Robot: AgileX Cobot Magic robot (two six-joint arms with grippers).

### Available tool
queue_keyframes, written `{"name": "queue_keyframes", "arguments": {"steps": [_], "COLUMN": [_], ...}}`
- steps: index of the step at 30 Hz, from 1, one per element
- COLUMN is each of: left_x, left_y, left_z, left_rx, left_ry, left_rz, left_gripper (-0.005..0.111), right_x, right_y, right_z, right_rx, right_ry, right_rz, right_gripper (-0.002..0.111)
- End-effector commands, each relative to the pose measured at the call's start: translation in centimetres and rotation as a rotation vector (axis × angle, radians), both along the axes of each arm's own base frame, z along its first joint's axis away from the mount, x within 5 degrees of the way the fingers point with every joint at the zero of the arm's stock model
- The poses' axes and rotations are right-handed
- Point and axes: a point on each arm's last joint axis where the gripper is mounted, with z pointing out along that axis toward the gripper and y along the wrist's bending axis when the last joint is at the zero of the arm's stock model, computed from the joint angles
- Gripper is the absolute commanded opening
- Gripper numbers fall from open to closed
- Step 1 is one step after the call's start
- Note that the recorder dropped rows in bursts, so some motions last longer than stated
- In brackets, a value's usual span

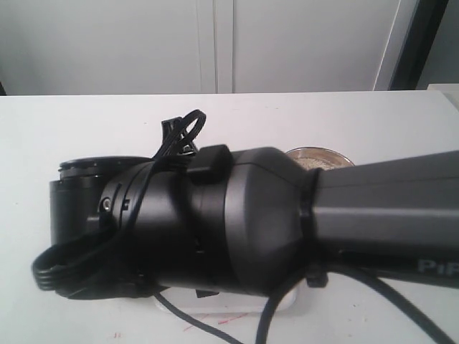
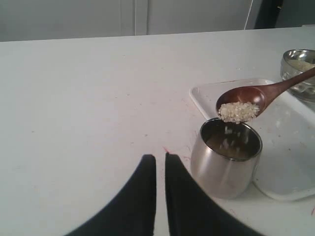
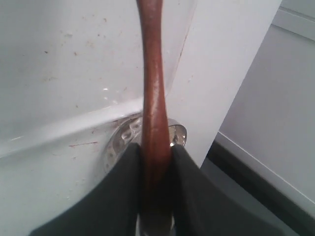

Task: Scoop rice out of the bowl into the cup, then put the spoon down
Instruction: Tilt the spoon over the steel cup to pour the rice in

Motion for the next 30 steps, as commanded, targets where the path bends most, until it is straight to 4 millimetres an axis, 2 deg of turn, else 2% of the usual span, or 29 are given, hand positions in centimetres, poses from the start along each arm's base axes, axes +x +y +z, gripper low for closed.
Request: {"name": "queue_keyframes", "arguments": {"steps": [1,30], "left_x": [0.0,0.0], "left_y": [0.0,0.0], "left_z": [0.3,0.3], "left_rx": [-0.010,-0.010], "left_ry": [-0.008,-0.008], "left_rz": [-0.003,-0.003], "left_gripper": [0.014,0.014], "right_x": [0.2,1.0], "right_y": [-0.1,-0.1], "right_z": [0.3,1.4], "right_rx": [-0.057,-0.184], "right_ry": [-0.007,-0.135], "right_rz": [0.050,0.152], "right_gripper": [0.000,0.000]}}
